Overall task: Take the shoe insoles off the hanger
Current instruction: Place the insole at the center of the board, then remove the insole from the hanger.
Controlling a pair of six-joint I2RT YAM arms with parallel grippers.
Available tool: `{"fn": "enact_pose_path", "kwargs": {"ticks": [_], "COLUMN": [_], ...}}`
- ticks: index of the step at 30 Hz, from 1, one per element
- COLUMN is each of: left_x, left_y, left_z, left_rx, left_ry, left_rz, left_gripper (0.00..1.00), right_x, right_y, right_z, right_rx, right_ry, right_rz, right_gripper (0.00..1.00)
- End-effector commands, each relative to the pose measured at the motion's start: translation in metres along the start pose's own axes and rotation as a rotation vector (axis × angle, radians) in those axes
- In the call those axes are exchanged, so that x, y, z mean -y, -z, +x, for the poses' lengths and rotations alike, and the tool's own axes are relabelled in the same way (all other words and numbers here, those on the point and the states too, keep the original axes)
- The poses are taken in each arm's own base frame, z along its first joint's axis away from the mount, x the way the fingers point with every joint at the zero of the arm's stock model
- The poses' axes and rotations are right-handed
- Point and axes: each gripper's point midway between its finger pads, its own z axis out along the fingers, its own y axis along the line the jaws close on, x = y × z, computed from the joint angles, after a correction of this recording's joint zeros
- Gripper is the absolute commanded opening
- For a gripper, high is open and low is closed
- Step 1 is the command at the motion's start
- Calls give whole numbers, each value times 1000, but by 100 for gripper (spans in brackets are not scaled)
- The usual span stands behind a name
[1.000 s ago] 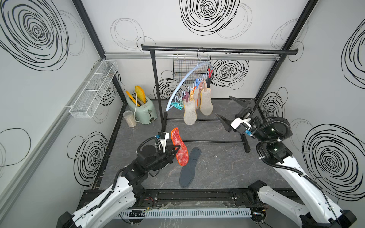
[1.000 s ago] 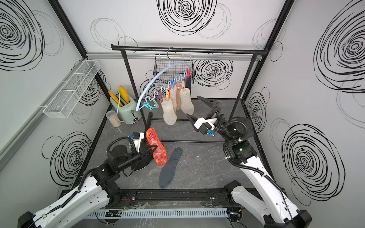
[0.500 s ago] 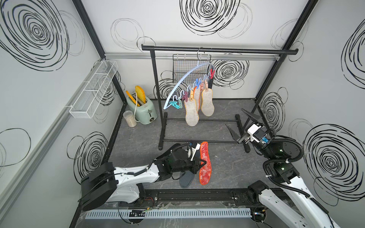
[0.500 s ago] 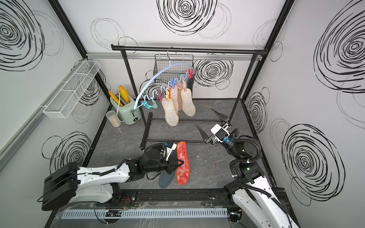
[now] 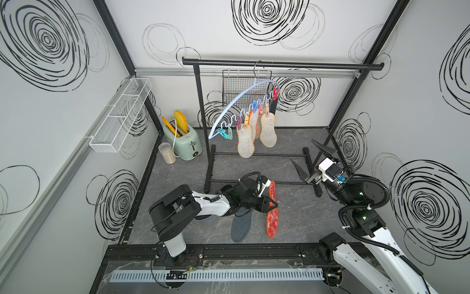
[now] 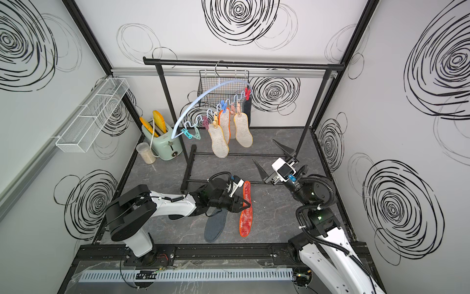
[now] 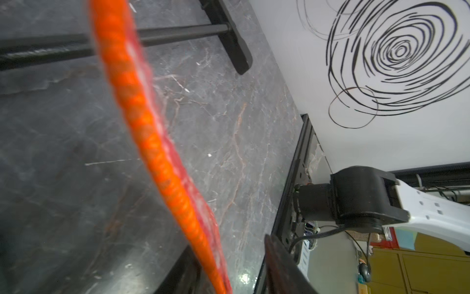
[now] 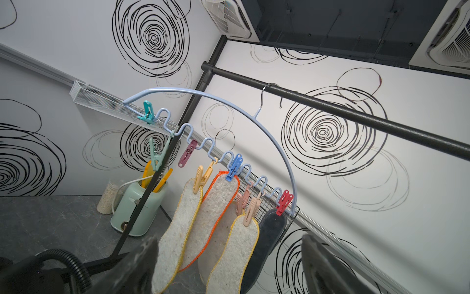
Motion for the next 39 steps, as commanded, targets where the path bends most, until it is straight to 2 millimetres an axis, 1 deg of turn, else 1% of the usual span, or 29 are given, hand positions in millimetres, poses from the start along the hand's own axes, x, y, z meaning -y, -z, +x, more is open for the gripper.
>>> {"fn": "enact_pose_path", "kwargs": {"ticks": [1, 3, 5, 10, 13, 17, 20, 23, 28, 29, 30, 31, 33, 34, 35, 37, 39], "left_x": [5, -1, -11, -32, -36, -35, -34, -28, -1, 5, 6, 3, -7, -8, -4, 7, 12], "left_y": [2, 7, 14, 29, 43, 60, 78, 104, 159, 172, 187, 201, 233, 245, 256, 267, 268], "left_z": [-9, -9, -8, -1, -4, -6, -16, -35, -79, -89, -102, -114, -140, -149, -159, -176, -194], "left_rx": [-8, -11, -16, -55, -53, -64, -28, 73, 341, 402, 467, 529, 676, 732, 796, 871, 890], "left_ry": [-38, -38, -29, -60, -81, -114, -105, -116, -205, -230, -272, -285, -268, -267, -303, -400, -475], "left_rz": [12, -8, -36, -164, -215, -253, -257, -257, -238, -220, -222, -235, -236, -220, -198, -195, -199], "left_gripper": [54, 58, 61, 64, 69, 69, 68, 66, 65, 67, 68, 68, 68, 68, 69, 72, 72], "right_x": [2, 3, 2, 0, 0, -1, -3, -5, -8, -9, -10, -11, -12, -13, -14, -15, -17], "right_y": [0, -1, -2, -5, -5, -5, -6, -7, -10, -10, -11, -11, -12, -12, -13, -13, -12], "right_z": [-4, -3, -2, -2, -1, 1, 4, 5, 6, 7, 7, 6, 7, 7, 8, 8, 8], "right_rx": [11, 9, 9, 11, 9, 8, 6, 5, 2, 0, 2, 5, 10, 11, 9, 8, 10], "right_ry": [8, 6, 1, -11, -12, -12, -21, -27, -55, -62, -66, -72, -82, -86, -88, -91, -91], "right_rz": [8, 11, 4, -10, -8, -13, -22, -31, -52, -60, -67, -73, -75, -83, -89, -96, -102], "right_gripper": [89, 89, 89, 89, 89, 89, 89, 89, 89, 89, 89, 89, 89, 89, 89, 89, 89]}}
